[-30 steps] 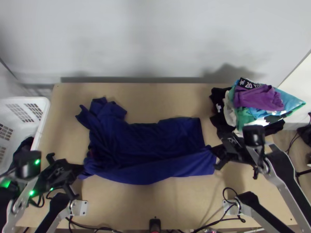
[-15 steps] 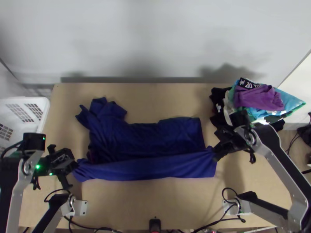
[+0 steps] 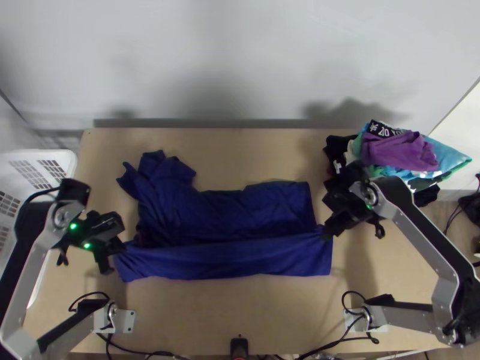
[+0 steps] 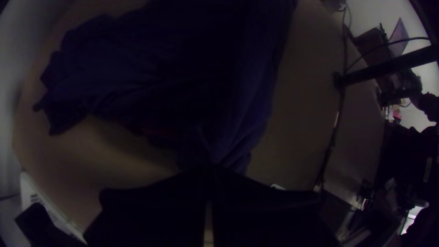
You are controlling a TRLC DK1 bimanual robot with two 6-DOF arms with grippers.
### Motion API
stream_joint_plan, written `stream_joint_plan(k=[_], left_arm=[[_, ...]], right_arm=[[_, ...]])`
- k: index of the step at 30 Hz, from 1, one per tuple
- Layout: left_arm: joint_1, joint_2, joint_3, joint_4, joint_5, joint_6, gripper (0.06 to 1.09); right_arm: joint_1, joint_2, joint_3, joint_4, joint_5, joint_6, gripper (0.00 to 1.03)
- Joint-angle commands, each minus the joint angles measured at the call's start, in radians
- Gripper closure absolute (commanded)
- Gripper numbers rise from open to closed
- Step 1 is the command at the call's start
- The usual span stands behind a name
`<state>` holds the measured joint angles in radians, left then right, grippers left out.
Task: Fold the t-shirt
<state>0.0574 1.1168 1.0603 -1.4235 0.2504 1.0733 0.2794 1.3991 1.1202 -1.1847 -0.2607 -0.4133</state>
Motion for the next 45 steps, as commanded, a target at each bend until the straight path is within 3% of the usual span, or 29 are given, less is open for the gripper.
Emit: stream_joint_plan(k=[1,2,6,7,9,12,14,15,20,25,27,32,35,40,45], left_arm=[[-0.044,0.16,0.036,0.008,-0.007,-0.003,0.92],[-0.044,0.179,0.038,0.008,-0.008,0.001,0.82],[-0.053,0.239,0.038,0.009,-0.04,0.017,0.8],[-0.05,0.253,0.038,0.012,-0.057,0.019,0.75],[-0.039,0.261,0.036,0.014,-0.066,0.036,0.57],[-0.036,0.248,0.024,0.026,-0.079,0.04,0.2],[-0.034,0.241,0.01,0.04,-0.083,0.04,0.12],[-0.034,0.238,0.003,0.046,-0.085,0.042,0.11],[-0.018,0.221,-0.019,0.087,-0.105,0.053,0.1],[0.022,0.213,0.01,0.098,-0.105,0.071,0.1],[0.048,0.204,0.026,0.101,-0.105,0.094,0.1],[0.167,0.215,0.152,0.101,-0.1,0.139,0.1],[0.217,0.265,0.293,0.103,-0.031,0.103,0.1],[0.191,0.314,0.316,0.244,-0.017,0.051,0.1],[0.154,0.402,0.385,0.236,-0.017,0.013,0.11]], right_arm=[[0.035,0.067,0.055,-0.003,0.0,0.045,1.0],[0.043,0.07,0.058,-0.003,0.0,0.047,1.0],[0.066,0.087,0.076,-0.003,0.0,0.059,1.0],[0.066,0.095,0.078,-0.003,0.001,0.062,1.0],[0.064,0.103,0.076,-0.003,0.001,0.068,1.0],[0.061,0.103,0.066,-0.003,0.003,0.07,1.0],[0.058,0.101,0.058,-0.003,0.005,0.074,1.0],[0.057,0.1,0.052,-0.003,0.006,0.074,0.97],[0.05,0.067,0.024,-0.003,0.107,0.084,0.63],[0.046,0.055,0.003,-0.003,0.196,0.085,0.15],[0.043,0.051,0.004,0.002,0.229,0.085,0.08],[-0.006,0.034,0.024,0.027,0.232,0.077,0.05],[-0.025,0.035,0.055,0.03,0.232,0.08,0.05],[-0.003,0.094,0.138,0.079,0.23,0.116,0.05],[0.0,0.209,0.248,0.103,0.23,0.142,0.05]])
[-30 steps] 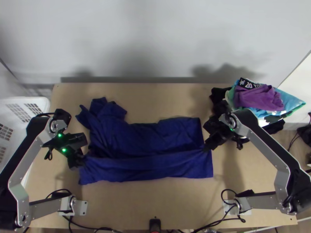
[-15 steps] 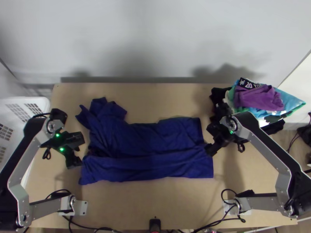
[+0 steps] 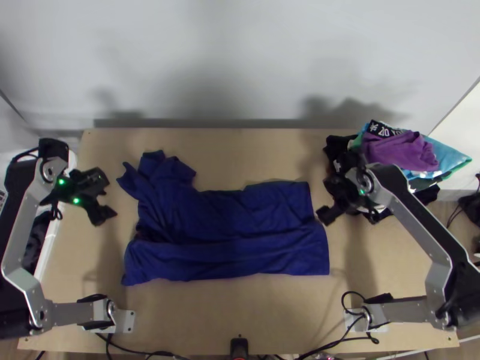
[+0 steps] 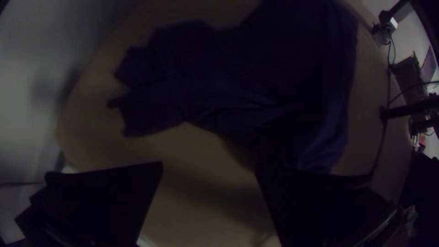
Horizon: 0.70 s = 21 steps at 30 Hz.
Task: Fold the t-shirt
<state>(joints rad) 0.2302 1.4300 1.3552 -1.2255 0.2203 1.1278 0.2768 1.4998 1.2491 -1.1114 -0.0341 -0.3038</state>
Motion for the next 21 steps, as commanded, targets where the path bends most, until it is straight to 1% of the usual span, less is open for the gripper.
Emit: stream_joint_plan(k=[1,5,8,11,14,21], left_arm=[[-0.023,0.11,0.104,0.035,0.013,-0.049,0.11],[-0.048,0.195,0.159,0.04,0.014,-0.106,0.11],[-0.088,0.244,0.222,0.08,0.014,-0.155,0.11],[-0.129,0.316,0.302,0.11,0.008,-0.186,0.11],[-0.141,0.418,0.39,0.11,0.005,-0.227,0.11],[-0.15,0.55,0.476,0.11,-0.002,-0.238,0.11]], right_arm=[[0.002,0.129,0.142,0.03,0.002,0.032,0.05],[0.016,0.201,0.196,0.053,-0.001,0.038,0.05],[0.015,0.263,0.234,0.065,-0.001,0.029,0.05],[-0.007,0.333,0.286,0.071,-0.003,0.026,0.05],[-0.024,0.392,0.329,0.088,-0.01,0.023,0.05],[-0.03,0.464,0.38,0.097,-0.016,0.003,0.05]])
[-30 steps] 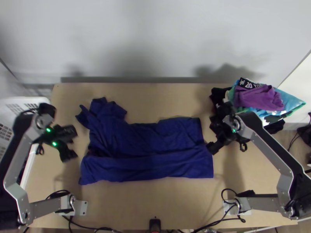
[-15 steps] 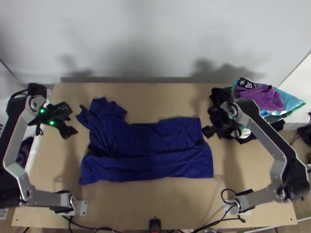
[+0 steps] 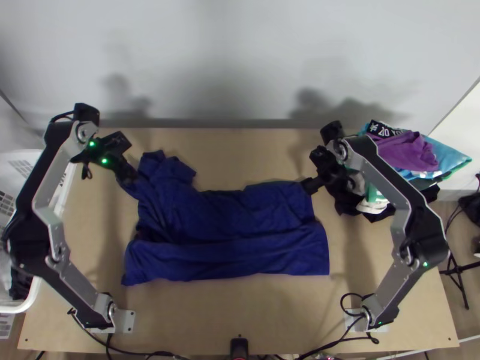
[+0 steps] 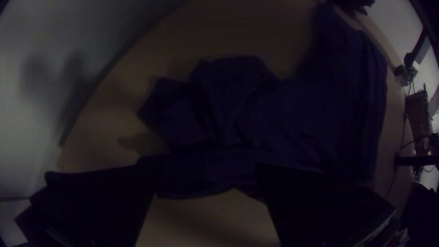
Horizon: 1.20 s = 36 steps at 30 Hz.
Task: Fold the t-shirt
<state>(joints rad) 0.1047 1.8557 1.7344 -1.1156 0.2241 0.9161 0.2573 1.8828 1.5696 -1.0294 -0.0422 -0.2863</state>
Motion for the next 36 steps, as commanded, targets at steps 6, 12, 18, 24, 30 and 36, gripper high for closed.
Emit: stream_joint_plan(k=[6,12,18,24,30,36], left_arm=[[-0.056,0.137,0.1,-0.053,-0.006,-0.014,0.11],[-0.049,0.123,0.093,-0.135,-0.011,0.038,0.11],[-0.066,0.151,0.09,-0.128,-0.029,0.043,0.11],[-0.062,0.185,0.094,-0.016,-0.117,0.021,0.11],[-0.016,0.188,0.126,-0.099,-0.163,0.027,0.11],[0.052,0.204,0.152,-0.181,-0.163,-0.002,0.11]], right_arm=[[-0.01,0.147,0.11,0.025,-0.016,-0.017,0.07],[-0.009,0.19,0.139,0.025,-0.028,-0.019,0.07],[0.017,0.211,0.133,0.025,-0.036,-0.028,0.07],[0.014,0.216,0.144,0.025,-0.042,-0.042,0.07],[-0.001,0.228,0.167,0.025,-0.058,-0.059,0.09],[-0.012,0.246,0.185,0.026,-0.061,-0.074,0.09]])
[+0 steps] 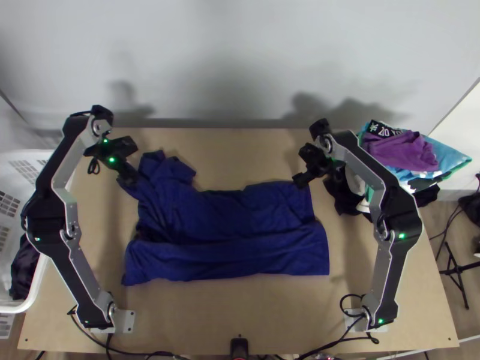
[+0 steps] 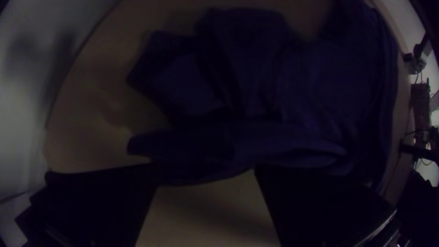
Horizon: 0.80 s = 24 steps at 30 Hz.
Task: Fold the t-shirt
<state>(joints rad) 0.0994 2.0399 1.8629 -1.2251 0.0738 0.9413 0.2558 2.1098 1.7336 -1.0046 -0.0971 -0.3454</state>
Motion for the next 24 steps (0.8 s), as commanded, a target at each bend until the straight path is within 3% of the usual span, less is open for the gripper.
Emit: stream_joint_plan(k=[1,11,24], left_arm=[[0.062,0.031,0.024,-0.088,-0.012,-0.036,0.11],[0.059,0.036,0.004,-0.195,0.007,-0.095,0.11],[0.039,0.042,-0.064,-0.177,0.098,-0.194,0.11]], right_arm=[[-0.01,0.024,0.026,0.001,-0.006,-0.018,0.09],[-0.006,0.041,0.041,0.0,-0.016,-0.03,0.13],[0.007,0.058,0.03,-0.002,-0.043,-0.037,0.16]])
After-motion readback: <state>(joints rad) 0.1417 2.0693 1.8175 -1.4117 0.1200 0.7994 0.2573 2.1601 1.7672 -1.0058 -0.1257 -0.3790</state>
